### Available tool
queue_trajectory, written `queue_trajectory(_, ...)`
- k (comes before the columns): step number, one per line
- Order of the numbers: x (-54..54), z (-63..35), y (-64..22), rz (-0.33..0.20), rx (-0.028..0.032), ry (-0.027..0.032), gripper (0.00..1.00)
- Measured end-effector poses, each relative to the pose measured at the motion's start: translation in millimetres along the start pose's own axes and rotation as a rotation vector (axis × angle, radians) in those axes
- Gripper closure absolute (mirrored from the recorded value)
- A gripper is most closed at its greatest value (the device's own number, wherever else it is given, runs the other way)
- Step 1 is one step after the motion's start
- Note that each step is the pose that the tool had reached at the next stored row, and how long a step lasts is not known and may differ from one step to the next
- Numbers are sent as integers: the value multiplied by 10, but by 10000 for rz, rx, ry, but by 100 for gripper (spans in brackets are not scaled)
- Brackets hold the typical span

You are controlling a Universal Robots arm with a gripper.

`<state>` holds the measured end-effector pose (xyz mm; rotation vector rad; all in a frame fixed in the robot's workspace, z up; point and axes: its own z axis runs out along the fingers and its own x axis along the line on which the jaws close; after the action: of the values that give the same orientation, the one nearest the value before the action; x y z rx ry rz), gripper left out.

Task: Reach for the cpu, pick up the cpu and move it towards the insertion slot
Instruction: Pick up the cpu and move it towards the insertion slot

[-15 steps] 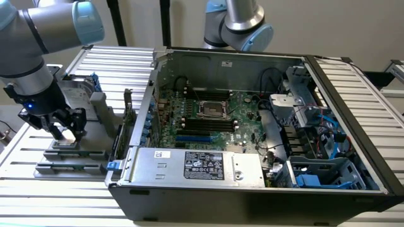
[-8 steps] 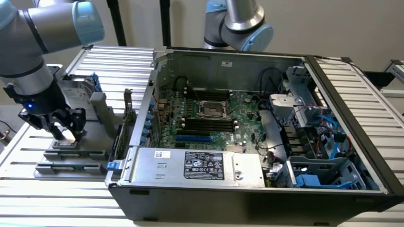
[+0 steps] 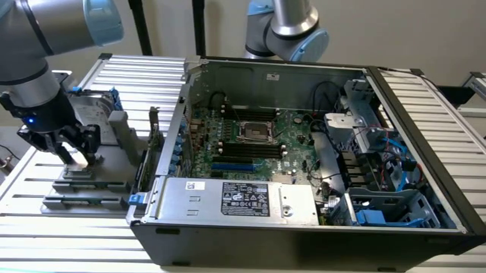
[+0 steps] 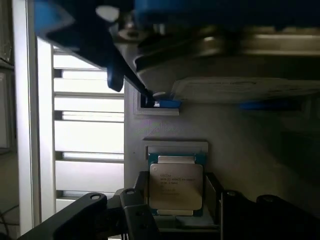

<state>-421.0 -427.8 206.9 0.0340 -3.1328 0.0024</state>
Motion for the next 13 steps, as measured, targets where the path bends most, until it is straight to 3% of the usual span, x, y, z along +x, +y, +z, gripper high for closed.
queue_trajectory(8,-6,-365,-1,-1,0,13,46)
queue_trajectory(13,-51,-591,-2,-1,-2,61,46)
